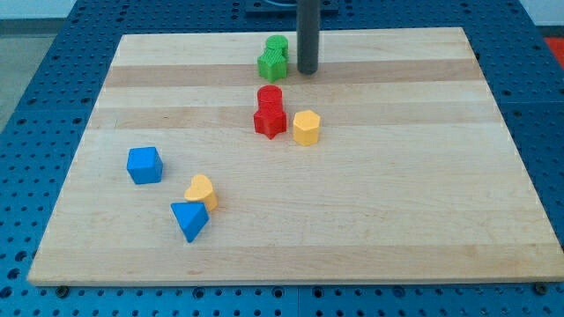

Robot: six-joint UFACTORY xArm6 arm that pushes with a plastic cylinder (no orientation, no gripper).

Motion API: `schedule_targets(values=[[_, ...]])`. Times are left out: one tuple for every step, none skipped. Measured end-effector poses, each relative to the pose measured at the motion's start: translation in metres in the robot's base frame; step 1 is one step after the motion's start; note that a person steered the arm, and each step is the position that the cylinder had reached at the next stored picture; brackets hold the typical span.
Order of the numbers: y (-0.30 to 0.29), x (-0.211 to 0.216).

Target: Push the green blocks into the red blocks

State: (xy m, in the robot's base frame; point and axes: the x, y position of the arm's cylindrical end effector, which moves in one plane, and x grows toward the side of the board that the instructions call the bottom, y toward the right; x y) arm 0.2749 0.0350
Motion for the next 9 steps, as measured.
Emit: schedule_targets(values=[[0.01, -0.037], [-0.008, -0.06], [-0.031, -0.063], [-0.047, -0.063], [-0.059, -0.063], [-0.063, -0.053], [-0.065, -0.03], [-0.067, -0.002], [-0.067, 0.012]])
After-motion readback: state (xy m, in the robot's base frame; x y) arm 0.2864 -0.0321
